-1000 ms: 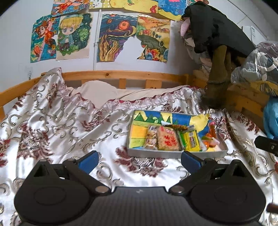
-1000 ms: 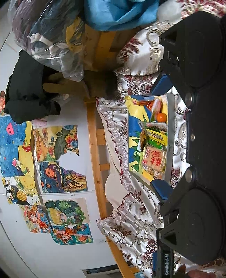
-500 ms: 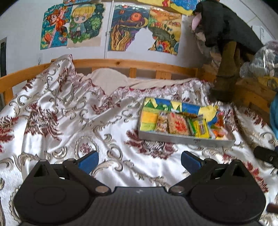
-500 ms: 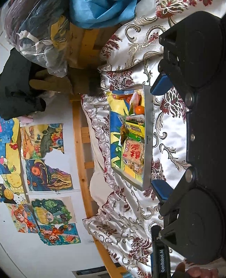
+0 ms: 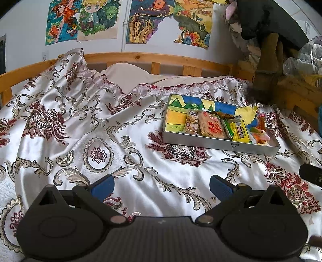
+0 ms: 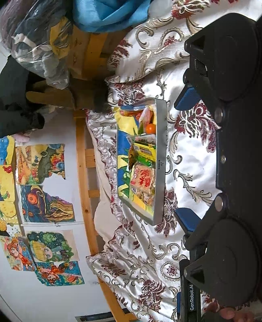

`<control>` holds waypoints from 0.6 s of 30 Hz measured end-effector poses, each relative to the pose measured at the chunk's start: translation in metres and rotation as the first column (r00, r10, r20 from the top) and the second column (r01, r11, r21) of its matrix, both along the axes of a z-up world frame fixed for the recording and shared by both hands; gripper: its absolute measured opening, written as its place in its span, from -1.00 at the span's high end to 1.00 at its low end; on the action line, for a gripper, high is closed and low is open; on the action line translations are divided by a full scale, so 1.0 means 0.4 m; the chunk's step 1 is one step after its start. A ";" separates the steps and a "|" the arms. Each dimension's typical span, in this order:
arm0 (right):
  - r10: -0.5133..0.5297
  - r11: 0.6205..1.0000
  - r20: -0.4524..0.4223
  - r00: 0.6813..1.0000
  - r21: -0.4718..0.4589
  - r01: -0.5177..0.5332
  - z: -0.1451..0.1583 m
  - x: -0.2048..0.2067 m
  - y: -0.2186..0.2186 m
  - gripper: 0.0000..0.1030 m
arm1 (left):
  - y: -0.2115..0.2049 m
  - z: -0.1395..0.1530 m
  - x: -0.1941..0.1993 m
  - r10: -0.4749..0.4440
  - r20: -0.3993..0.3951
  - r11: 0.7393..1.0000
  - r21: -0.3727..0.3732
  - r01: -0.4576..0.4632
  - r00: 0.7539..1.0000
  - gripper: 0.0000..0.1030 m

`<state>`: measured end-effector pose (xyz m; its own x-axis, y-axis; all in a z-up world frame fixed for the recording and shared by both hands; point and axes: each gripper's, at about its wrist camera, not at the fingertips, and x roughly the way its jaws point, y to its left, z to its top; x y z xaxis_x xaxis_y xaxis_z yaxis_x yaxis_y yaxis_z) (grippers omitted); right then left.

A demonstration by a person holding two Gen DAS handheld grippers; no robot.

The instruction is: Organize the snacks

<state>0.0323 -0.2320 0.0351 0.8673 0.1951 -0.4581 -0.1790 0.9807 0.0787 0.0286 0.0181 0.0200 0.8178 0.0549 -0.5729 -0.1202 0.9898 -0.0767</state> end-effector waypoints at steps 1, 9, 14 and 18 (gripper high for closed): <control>-0.003 1.000 -0.005 1.000 -0.001 0.003 -0.004 0.000 0.000 -0.99 | 0.001 -0.003 0.001 0.002 -0.002 1.000 -0.003 -0.002 1.000 -0.99; -0.012 1.000 -0.024 1.000 0.000 0.012 -0.018 0.006 -0.001 -0.99 | -0.009 -0.014 0.005 -0.013 -0.010 1.000 -0.002 0.013 1.000 -0.99; -0.014 1.000 -0.027 1.000 -0.001 0.014 -0.020 0.007 -0.002 -0.99 | -0.014 -0.017 0.005 -0.023 -0.017 1.000 0.003 0.023 1.000 -0.99; -0.011 1.000 -0.031 0.999 -0.003 0.011 -0.021 0.008 -0.001 -0.99 | -0.014 -0.017 0.005 -0.018 -0.023 1.000 0.002 0.018 1.000 -0.99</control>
